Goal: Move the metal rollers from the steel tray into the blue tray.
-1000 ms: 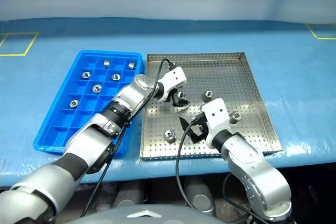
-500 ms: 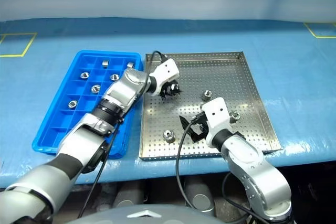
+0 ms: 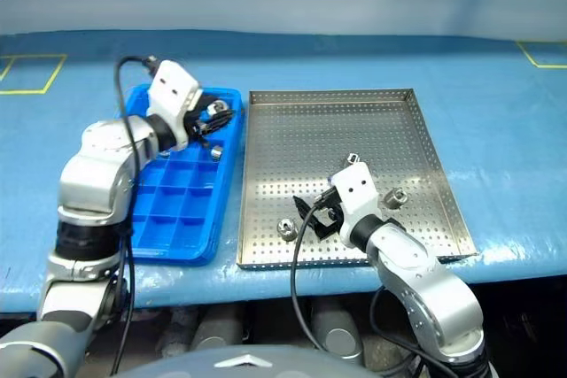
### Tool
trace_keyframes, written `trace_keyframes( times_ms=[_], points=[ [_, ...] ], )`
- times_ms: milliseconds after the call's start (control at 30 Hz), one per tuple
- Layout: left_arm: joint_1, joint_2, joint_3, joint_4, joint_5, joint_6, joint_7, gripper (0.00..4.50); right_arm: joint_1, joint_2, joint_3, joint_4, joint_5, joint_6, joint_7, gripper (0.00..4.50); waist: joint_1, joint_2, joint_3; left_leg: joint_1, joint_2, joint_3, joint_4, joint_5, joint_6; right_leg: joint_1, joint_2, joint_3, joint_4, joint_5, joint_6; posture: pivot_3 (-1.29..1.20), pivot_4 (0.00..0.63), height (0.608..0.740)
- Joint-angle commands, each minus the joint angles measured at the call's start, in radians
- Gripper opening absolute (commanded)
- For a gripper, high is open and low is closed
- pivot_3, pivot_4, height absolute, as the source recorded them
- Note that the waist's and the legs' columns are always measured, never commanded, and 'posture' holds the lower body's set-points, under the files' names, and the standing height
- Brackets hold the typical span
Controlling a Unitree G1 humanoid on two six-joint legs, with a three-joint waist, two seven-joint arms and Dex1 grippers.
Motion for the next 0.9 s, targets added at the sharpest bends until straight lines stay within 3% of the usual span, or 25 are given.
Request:
trace_keyframes(
  times_ms=[33,367,900],
  points=[
    [0.073,0.009,0.076,-0.143,-0.028,0.080,0.053,1.76,-0.024,0.009,0.018,-0.002,0.007,-0.022,0.015,4.50,0.009,0.000,0.000,0.000,0.000,0.000,0.000,0.000,0.000,0.000,0.000,0.000,0.000,0.000,0.000,0.07,0.150,0.740],
    [0.220,-0.004,0.104,-0.215,-0.074,0.173,0.149,1.76,-0.057,0.013,0.040,0.033,0.002,-0.033,0.038,4.50,0.034,0.000,0.000,0.000,0.000,0.000,0.000,0.000,0.000,0.001,0.000,-0.001,0.000,0.000,0.000,0.10,0.150,0.740],
    [0.234,0.005,0.055,-0.016,-0.055,0.101,0.220,1.76,-0.038,0.019,0.022,0.011,-0.011,-0.029,0.022,4.50,0.026,0.000,0.000,0.001,0.000,0.000,0.000,0.000,0.000,0.000,0.000,-0.001,0.000,0.000,0.000,0.06,0.150,0.740]
  ],
)
